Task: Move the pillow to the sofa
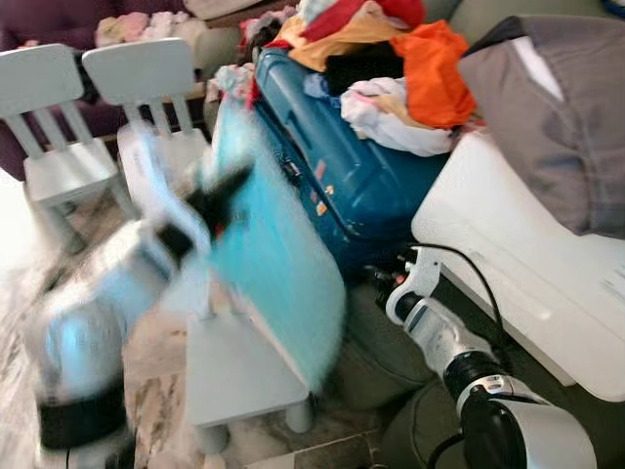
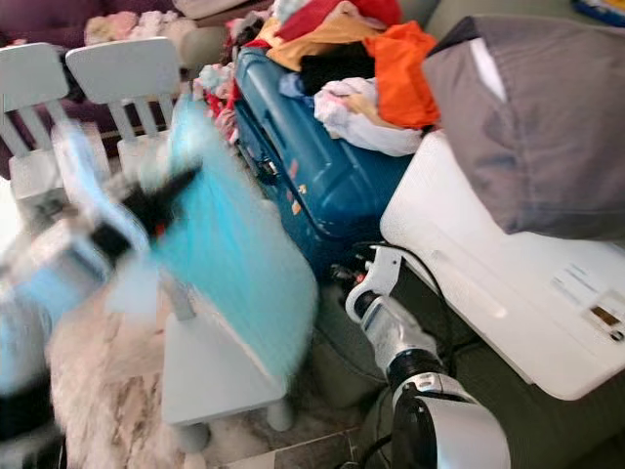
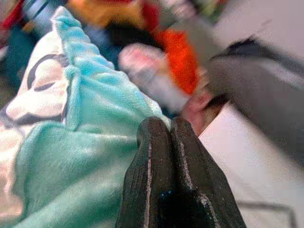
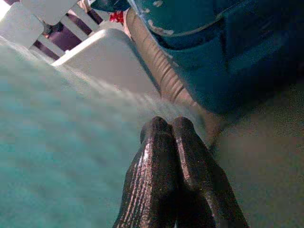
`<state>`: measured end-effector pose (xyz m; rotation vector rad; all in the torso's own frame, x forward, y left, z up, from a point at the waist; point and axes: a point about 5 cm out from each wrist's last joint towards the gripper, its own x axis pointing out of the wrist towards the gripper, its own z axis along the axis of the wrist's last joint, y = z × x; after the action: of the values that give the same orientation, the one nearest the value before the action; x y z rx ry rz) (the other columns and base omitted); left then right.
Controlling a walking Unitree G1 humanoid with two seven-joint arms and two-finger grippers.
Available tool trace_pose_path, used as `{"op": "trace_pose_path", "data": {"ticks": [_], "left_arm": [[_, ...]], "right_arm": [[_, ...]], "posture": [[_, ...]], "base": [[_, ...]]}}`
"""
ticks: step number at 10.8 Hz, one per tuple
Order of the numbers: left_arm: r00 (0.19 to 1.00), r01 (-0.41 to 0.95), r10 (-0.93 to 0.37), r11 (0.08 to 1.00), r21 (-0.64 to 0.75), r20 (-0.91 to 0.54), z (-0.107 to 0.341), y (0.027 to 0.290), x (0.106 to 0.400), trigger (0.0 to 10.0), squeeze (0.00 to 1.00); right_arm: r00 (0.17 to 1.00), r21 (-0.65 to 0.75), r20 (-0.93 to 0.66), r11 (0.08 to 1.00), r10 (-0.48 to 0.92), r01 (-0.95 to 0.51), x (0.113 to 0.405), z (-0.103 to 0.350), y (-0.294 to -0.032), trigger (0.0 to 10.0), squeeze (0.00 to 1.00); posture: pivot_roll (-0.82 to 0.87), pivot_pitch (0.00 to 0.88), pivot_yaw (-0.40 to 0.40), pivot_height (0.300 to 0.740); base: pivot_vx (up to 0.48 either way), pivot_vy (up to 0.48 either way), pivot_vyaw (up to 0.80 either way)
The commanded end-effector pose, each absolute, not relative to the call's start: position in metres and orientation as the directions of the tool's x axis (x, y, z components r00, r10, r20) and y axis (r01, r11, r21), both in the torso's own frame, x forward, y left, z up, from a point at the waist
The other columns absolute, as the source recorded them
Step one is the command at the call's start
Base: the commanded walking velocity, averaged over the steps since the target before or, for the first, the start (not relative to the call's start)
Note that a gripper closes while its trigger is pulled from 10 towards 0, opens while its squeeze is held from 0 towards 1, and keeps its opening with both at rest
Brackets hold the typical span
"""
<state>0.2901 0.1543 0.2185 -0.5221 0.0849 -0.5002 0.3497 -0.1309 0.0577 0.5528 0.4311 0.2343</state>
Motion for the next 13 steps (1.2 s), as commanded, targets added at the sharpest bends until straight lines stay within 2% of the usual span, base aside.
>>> {"op": "trace_pose_path", "data": {"ticks": [1,5,7,8,10,11,13], "left_arm": [[0.877,0.446,-0.478,0.762,-0.469,0.055,0.222,0.15,0.285,10.0,0.0],[0.903,0.373,-0.43,0.769,-0.519,0.01,0.196,0.144,0.284,10.0,0.0],[0.913,0.363,-0.408,0.783,-0.506,0.023,0.193,0.141,0.286,10.0,0.0],[0.945,0.303,-0.328,0.853,-0.425,0.016,0.183,0.15,0.287,10.0,0.0],[0.973,0.216,-0.231,0.897,-0.386,0.007,0.17,0.162,0.284,10.0,0.0],[0.984,0.168,-0.176,0.919,-0.356,0.01,0.164,0.167,0.283,10.0,0.0],[0.988,0.084,-0.115,0.957,-0.276,-0.1,0.128,0.176,0.274,10.0,0.0]], "right_arm": [[0.889,0.53,-0.32,0.839,0.327,-0.118,0.352,0.061,-0.132,10.0,0.0],[0.872,0.471,-0.221,0.831,0.437,-0.297,0.351,0.071,-0.119,10.0,0.0],[0.887,0.425,-0.083,0.821,0.455,-0.381,0.353,0.094,-0.114,10.0,0.0],[0.896,0.292,0.039,0.852,0.443,-0.434,0.348,0.122,-0.108,10.0,0.0],[0.895,0.122,0.17,0.893,0.412,-0.434,0.332,0.155,-0.11,10.0,0.0],[0.884,-0.016,0.221,0.908,0.411,-0.419,0.317,0.169,-0.116,10.0,0.0],[0.916,-0.013,0.128,0.924,0.38,-0.381,0.295,0.153,-0.135,10.0,0.0]], "posture": [[0.08,0.104,-0.002,0.74],[0.01,0.105,-0.03,0.74],[-0.01,0.103,-0.039,0.74],[-0.03,0.099,-0.04,0.74],[-0.04,0.1,-0.043,0.74],[-0.07,0.097,-0.043,0.74],[-0.11,0.095,-0.037,0.74]], "base": [[0.0,0.0,0.0],[0.0,0.0,0.0],[0.0,0.0,0.0],[0.0,0.0,0.0],[0.0,0.0,0.0],[0.0,0.0,0.0],[0.0,0.0,0.0]]}}
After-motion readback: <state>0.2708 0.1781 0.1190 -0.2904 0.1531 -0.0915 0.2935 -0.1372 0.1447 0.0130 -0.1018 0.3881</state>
